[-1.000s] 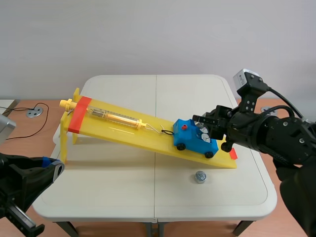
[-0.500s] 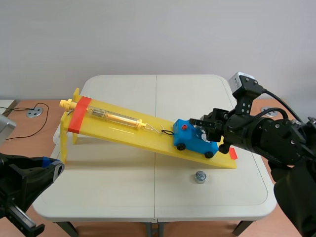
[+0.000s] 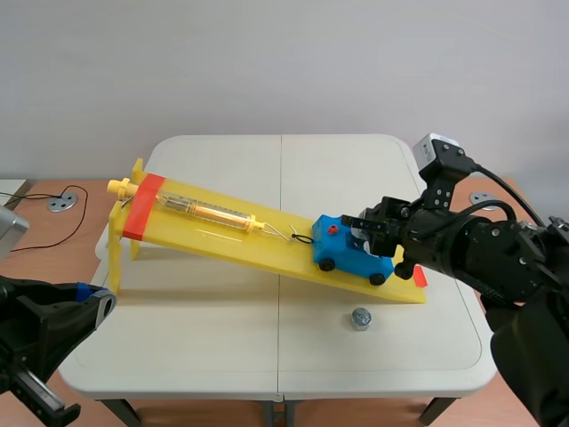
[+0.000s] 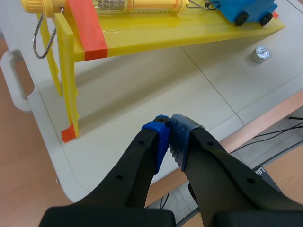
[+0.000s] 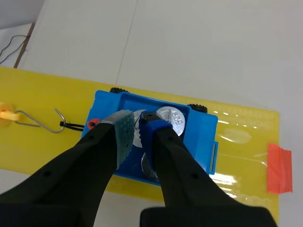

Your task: Place the four metal weights on the blue cart on the ramp.

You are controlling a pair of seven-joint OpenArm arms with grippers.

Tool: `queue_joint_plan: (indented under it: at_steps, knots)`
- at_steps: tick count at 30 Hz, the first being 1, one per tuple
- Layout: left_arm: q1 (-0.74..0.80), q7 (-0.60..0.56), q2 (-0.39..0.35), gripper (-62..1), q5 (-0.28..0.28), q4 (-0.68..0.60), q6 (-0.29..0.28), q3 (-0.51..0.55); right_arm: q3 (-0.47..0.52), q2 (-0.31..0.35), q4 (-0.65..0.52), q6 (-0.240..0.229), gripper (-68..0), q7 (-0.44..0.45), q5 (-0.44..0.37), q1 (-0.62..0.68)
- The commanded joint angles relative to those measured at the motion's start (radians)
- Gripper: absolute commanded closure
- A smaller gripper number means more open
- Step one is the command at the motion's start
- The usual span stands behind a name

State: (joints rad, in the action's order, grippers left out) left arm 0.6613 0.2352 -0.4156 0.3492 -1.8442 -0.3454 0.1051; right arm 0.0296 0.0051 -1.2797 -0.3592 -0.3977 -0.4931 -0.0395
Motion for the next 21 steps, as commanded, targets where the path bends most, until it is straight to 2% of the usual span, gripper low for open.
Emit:
queue_joint_plan:
  at_steps: [1, 4, 10, 13, 17, 21]
  knots:
    - [-0.027, -0.095, 0.005, -3.8, 0.074, -0.066, -0.025, 0.015, 0.002, -0.013, -0.051, -0.045, -12.2, 0.18, -0.037, -0.143]
    - [-0.027, -0.089, 0.005, -3.8, 0.074, -0.066, -0.025, 0.015, 0.004, -0.013, -0.051, -0.046, -16.4, 0.181, -0.032, -0.162]
    - [-0.027, -0.083, 0.005, -3.8, 0.074, -0.066, -0.025, 0.015, 0.014, -0.007, -0.058, -0.064, -18.4, 0.179, -0.029, -0.176]
    - [-0.027, -0.081, 0.005, -3.8, 0.074, -0.066, -0.025, 0.015, 0.046, 0.012, -0.081, -0.127, -22.0, 0.159, -0.031, -0.166]
    - [-0.027, -0.08, 0.005, -3.8, 0.074, -0.066, -0.025, 0.015, 0.08, 0.075, -0.169, -0.187, -22.0, 0.136, -0.044, -0.119]
    - [-0.027, -0.08, 0.005, -3.8, 0.074, -0.066, -0.025, 0.015, 0.09, 0.164, -0.274, -0.192, -22.0, 0.121, -0.056, -0.041]
